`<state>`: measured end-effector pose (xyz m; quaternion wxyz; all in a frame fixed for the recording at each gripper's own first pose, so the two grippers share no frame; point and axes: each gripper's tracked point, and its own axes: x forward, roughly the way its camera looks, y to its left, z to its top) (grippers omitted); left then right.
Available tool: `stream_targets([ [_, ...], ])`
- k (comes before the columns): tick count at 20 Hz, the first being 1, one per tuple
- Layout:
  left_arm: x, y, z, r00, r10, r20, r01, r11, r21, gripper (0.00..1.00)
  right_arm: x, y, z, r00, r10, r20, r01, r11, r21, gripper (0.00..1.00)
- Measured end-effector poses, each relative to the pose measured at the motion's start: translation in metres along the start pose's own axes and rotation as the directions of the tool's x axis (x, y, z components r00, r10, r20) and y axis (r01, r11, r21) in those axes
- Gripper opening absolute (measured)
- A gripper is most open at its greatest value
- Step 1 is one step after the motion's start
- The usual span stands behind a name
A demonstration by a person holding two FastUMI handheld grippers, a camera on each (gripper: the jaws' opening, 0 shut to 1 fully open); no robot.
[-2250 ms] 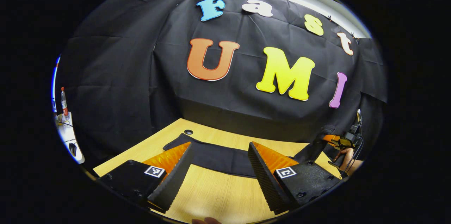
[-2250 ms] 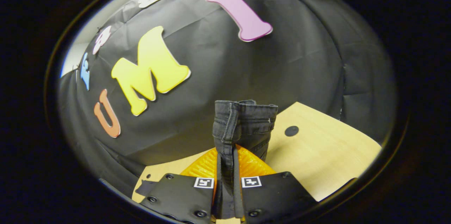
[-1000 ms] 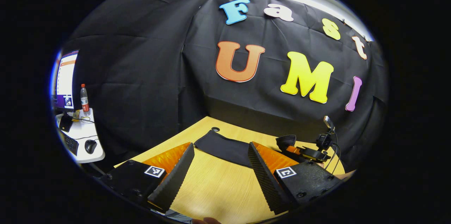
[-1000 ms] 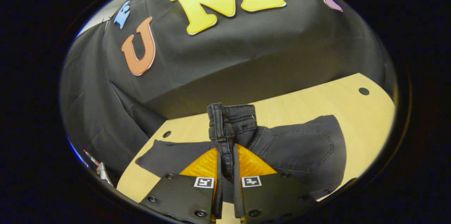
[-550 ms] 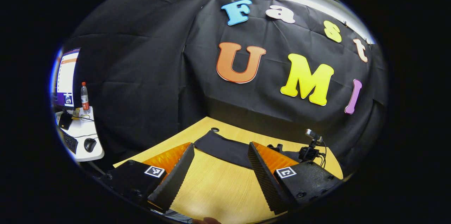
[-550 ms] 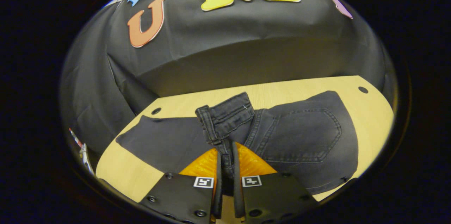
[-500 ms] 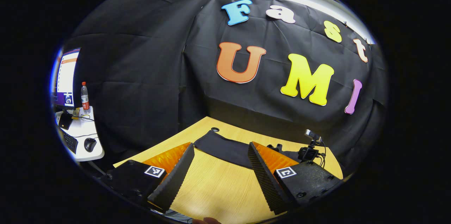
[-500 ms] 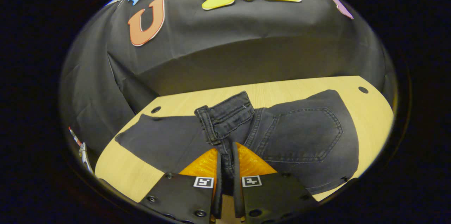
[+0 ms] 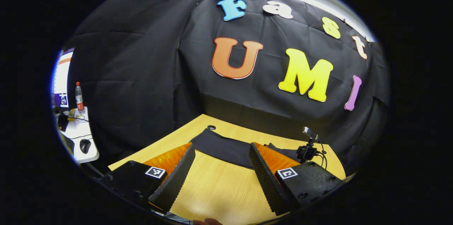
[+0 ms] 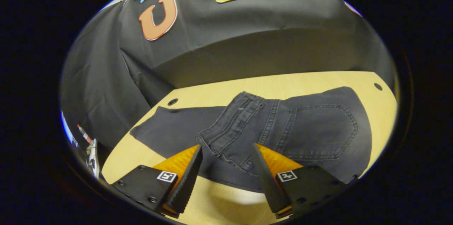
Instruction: Grasp the waist and the cuffs of the jeans and fold them to make the two legs overlap; first hold the waist and fold one-third of the jeans toward the cuffs, then hold the cuffs and fold the remaining one-third in the same direction to finish folding.
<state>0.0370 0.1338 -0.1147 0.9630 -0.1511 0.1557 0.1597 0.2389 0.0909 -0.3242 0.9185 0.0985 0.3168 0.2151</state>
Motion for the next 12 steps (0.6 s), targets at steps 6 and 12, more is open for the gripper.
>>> stream_targets([
  [6, 0.065, 0.0, -0.033, 0.993, -0.056, -0.105, 0.046, 0.994, -0.095, 0.99, -0.051, -0.018, 0.044, 0.994, 0.008, 0.107, 0.0, 0.997, -0.075, 0.98],
  [12, 0.135, 0.029, -0.071, 0.972, -0.028, -0.232, -0.024, 0.976, -0.217, 0.99, -0.133, -0.069, 0.138, 0.932, -0.062, 0.358, 0.099, 0.991, -0.085, 0.98],
])
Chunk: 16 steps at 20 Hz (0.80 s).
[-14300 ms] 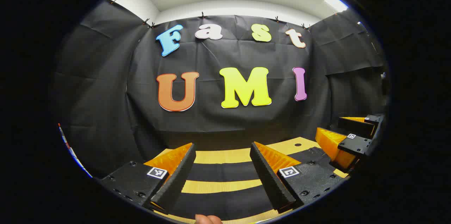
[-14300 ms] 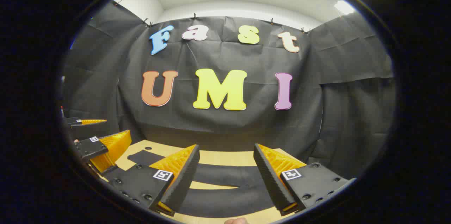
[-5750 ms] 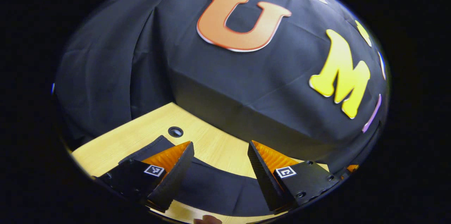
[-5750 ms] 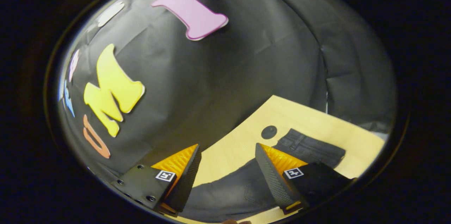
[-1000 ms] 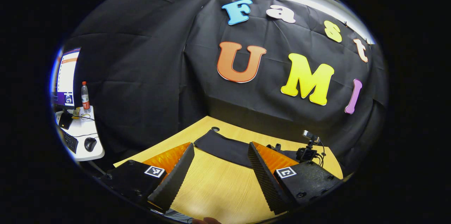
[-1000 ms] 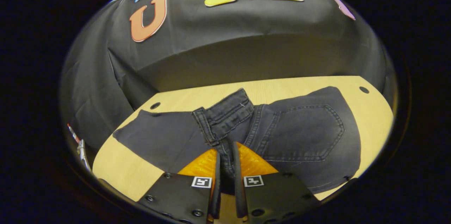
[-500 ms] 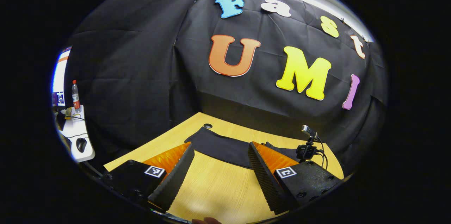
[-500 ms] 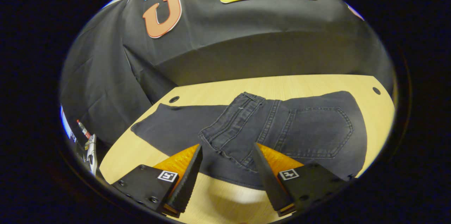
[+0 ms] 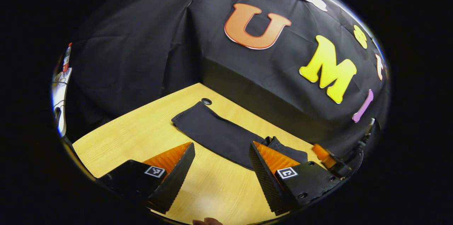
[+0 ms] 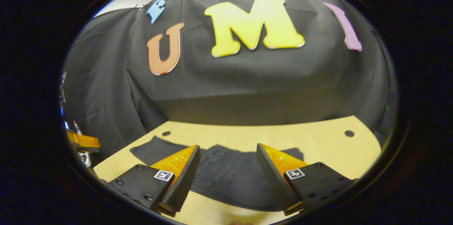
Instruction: Grasp the waist and the cuffs of the jeans and fold them to make the two legs overlap; first hold the waist and fold one-third of the jeans toward the cuffs, then hold the cuffs and fold the remaining one-third in the same direction to finish folding.
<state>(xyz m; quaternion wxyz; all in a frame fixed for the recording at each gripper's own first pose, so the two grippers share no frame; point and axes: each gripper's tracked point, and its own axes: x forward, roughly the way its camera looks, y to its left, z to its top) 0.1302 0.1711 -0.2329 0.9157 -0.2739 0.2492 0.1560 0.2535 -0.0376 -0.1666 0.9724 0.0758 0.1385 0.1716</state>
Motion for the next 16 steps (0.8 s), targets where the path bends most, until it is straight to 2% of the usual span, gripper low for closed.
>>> stream_targets([
  [2, 0.035, 0.013, -0.003, 0.999, 0.032, -0.041, -0.034, 0.998, -0.044, 0.99, -0.027, -0.036, 0.04, 0.997, -0.04, 0.072, 0.041, 0.999, -0.013, 0.98],
  [6, 0.072, 0.036, -0.01, 0.993, 0.082, -0.089, -0.092, 0.989, -0.114, 0.99, -0.071, -0.087, 0.089, 0.98, -0.116, 0.165, 0.122, 0.992, -0.028, 0.98],
  [10, 0.101, 0.055, -0.012, 0.988, 0.103, -0.115, -0.123, 0.974, -0.189, 0.99, -0.104, -0.117, 0.117, 0.965, -0.16, 0.206, 0.188, 0.975, -0.122, 0.98],
  [11, 0.109, 0.058, -0.013, 0.987, 0.107, -0.122, -0.131, 0.969, -0.209, 0.99, -0.106, -0.124, 0.126, 0.962, -0.169, 0.216, 0.2, 0.971, -0.131, 0.93],
  [13, 0.126, 0.069, -0.015, 0.984, 0.125, -0.129, -0.153, 0.959, -0.237, 0.99, -0.122, -0.145, 0.139, 0.951, -0.208, 0.227, 0.241, 0.962, -0.129, 0.93],
  [14, 0.133, 0.074, -0.016, 0.982, 0.134, -0.131, -0.163, 0.955, -0.248, 0.99, -0.127, -0.155, 0.143, 0.946, -0.227, 0.231, 0.26, 0.958, -0.124, 0.98],
  [15, 0.139, 0.076, -0.015, 0.981, 0.137, -0.136, -0.17, 0.948, -0.268, 0.99, -0.133, -0.164, 0.147, 0.942, -0.24, 0.233, 0.273, 0.954, -0.121, 0.92],
  [16, 0.142, 0.079, -0.013, 0.98, 0.139, -0.142, -0.176, 0.94, -0.291, 0.99, -0.138, -0.171, 0.149, 0.939, -0.253, 0.231, 0.286, 0.951, -0.121, 0.93],
])
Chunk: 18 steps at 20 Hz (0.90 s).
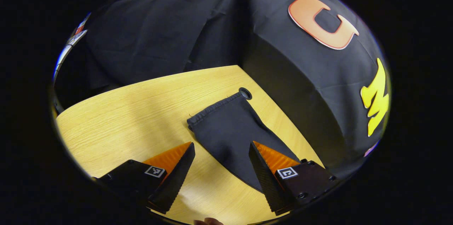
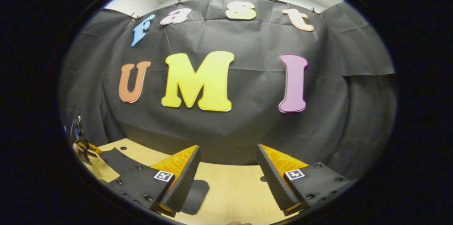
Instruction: Grasp the waist and the cuffs of the jeans and fold them to make the two legs overlap; first hold the waist and fold one-third of the jeans toward the cuffs, then hold the cuffs and fold the remaining one-third in the same direction to finish folding.
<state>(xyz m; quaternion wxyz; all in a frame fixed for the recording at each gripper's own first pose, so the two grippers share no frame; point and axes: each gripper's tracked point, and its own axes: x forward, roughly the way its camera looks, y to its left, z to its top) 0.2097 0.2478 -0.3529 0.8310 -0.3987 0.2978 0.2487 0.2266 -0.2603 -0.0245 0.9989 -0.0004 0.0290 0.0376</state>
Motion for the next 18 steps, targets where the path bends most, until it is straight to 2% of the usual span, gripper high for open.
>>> stream_targets([
  [5, 0.03, 0.008, 0.005, 0.999, 0.025, -0.027, -0.029, 0.989, -0.144, 0.99, -0.01, -0.046, 0.001, 0.997, -0.079, -0.019, 0.079, 0.997, -0.004, 0.93],
  [6, 0.036, 0.007, 0.011, 1.0, 0.023, -0.015, -0.025, 0.985, -0.169, 0.99, -0.012, -0.054, -0.004, 0.995, -0.091, -0.031, 0.091, 0.996, -0.014, 0.98],
  [7, 0.042, 0.006, 0.016, 1.0, 0.023, -0.017, -0.026, 0.98, -0.195, 0.97, -0.013, -0.059, -0.009, 0.994, -0.102, -0.044, 0.101, 0.995, -0.023, 0.98],
  [8, 0.043, 0.008, 0.02, 1.0, 0.02, -0.014, -0.023, 0.978, -0.207, 0.98, -0.015, -0.063, -0.011, 0.993, -0.109, -0.054, 0.107, 0.994, -0.024, 0.93],
  [11, 0.052, 0.008, 0.027, 1.0, 0.007, -0.01, -0.009, 0.973, -0.229, 0.96, -0.015, -0.073, -0.017, 0.989, -0.13, -0.069, 0.13, 0.991, -0.002, 0.93],
  [12, 0.058, 0.006, 0.028, 1.0, -0.013, -0.015, 0.009, 0.966, -0.259, 0.88, -0.016, -0.075, -0.021, 0.988, -0.133, -0.081, 0.134, 0.991, 0.002, 0.93],
  [13, 0.06, 0.012, 0.028, 1.0, -0.003, -0.019, -0.002, 0.96, -0.279, 0.84, -0.016, -0.077, -0.026, 0.986, -0.137, -0.092, 0.137, 0.991, -0.002, 0.93],
  [14, 0.068, 0.016, 0.026, 1.0, 0.004, -0.03, -0.013, 0.951, -0.308, 0.57, -0.015, -0.08, -0.028, 0.985, -0.143, -0.101, 0.143, 0.99, -0.005, 0.93],
  [15, 0.074, 0.013, 0.028, 0.999, -0.036, -0.027, 0.024, 0.931, -0.363, 0.31, -0.016, -0.083, -0.028, 0.983, -0.148, -0.105, 0.148, 0.989, -0.005, 0.93],
  [17, 0.076, 0.009, 0.028, 0.998, -0.054, -0.025, 0.039, 0.912, -0.408, 0.18, -0.018, -0.09, -0.027, 0.982, -0.16, -0.103, 0.16, 0.987, -0.009, 0.93],
  [18, 0.076, 0.009, 0.025, 0.999, -0.046, -0.019, 0.035, 0.92, -0.391, 0.13, -0.02, -0.094, -0.026, 0.981, -0.165, -0.105, 0.165, 0.986, -0.007, 0.93],
])
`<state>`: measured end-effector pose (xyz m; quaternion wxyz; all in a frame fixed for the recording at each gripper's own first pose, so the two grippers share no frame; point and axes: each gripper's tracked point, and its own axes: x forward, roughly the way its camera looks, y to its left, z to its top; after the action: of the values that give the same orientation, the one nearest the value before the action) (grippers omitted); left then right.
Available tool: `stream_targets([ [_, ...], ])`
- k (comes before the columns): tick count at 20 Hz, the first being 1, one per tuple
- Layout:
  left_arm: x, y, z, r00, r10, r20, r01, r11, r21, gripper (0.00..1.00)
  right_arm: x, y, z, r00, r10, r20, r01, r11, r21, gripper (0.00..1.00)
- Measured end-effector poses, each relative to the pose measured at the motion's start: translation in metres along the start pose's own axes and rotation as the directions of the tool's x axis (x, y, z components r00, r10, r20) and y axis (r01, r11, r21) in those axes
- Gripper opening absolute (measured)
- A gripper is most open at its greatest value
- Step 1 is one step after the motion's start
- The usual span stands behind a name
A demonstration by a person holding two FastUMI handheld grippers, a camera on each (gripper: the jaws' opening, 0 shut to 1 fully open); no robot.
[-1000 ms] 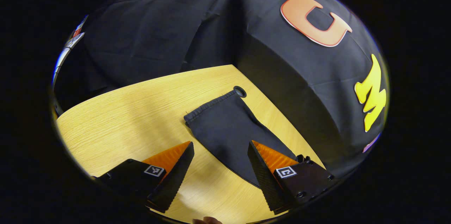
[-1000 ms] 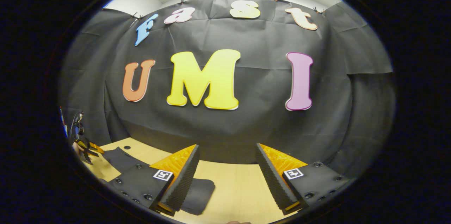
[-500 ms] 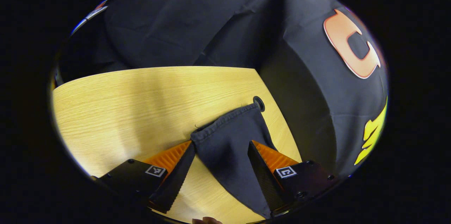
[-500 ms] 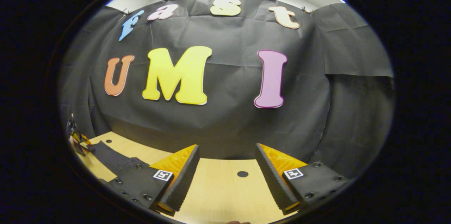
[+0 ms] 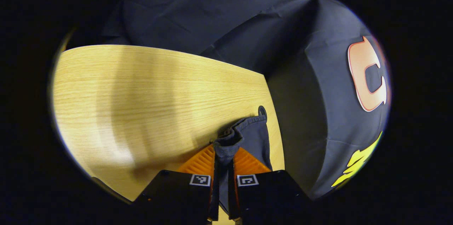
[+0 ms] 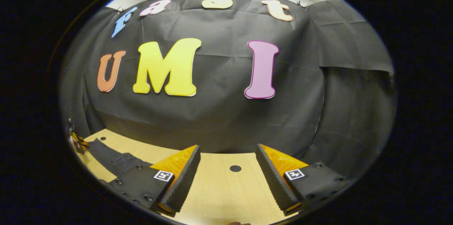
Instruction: Grasp the waist and the cuffs of the jeans and fold them to make the two legs overlap; first hold the waist and fold one-third of the jeans toward the cuffs, then hold the cuffs and fold the remaining one-third in the same direction to finish folding.
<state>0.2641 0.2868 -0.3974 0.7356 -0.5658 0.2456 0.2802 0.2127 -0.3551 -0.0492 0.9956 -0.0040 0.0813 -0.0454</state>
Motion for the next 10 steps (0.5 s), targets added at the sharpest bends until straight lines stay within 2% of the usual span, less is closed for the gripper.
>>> stream_targets([
  [1, -0.004, -0.004, -0.001, 1.0, 0.006, 0.023, -0.007, 0.999, 0.04, 0.12, 0.001, -0.002, 0.0, 1.0, -0.003, -0.004, 0.003, 1.0, 0.0, 0.93],
  [2, -0.009, -0.011, 0.001, 0.998, -0.016, 0.054, 0.011, 0.996, 0.094, 0.08, 0.001, -0.003, -0.001, 1.0, -0.006, -0.006, 0.006, 1.0, 0.001, 0.98],
  [5, -0.026, -0.044, -0.003, 0.992, -0.076, 0.104, 0.049, 0.969, 0.241, 0.06, 0.002, -0.006, -0.002, 1.0, -0.009, -0.01, 0.009, 1.0, 0.005, 0.93],
  [6, -0.03, -0.055, -0.007, 0.988, -0.1, 0.114, 0.066, 0.961, 0.267, 0.06, 0.002, -0.007, -0.005, 1.0, -0.01, -0.018, 0.011, 1.0, 0.008, 0.93],
  [7, -0.035, -0.069, -0.013, 0.986, -0.119, 0.121, 0.08, 0.954, 0.29, 0.06, 0.003, -0.007, -0.006, 1.0, -0.01, -0.023, 0.01, 1.0, 0.019, 0.98],
  [8, -0.04, -0.079, -0.018, 0.984, -0.131, 0.122, 0.089, 0.948, 0.306, 0.05, 0.003, -0.007, -0.006, 1.0, -0.008, -0.028, 0.009, 0.999, 0.034, 0.93],
  [10, -0.051, -0.1, -0.028, 0.978, -0.164, 0.126, 0.113, 0.935, 0.335, 0.05, 0.003, -0.007, -0.007, 1.0, -0.006, -0.021, 0.007, 0.999, 0.043, 0.93],
])
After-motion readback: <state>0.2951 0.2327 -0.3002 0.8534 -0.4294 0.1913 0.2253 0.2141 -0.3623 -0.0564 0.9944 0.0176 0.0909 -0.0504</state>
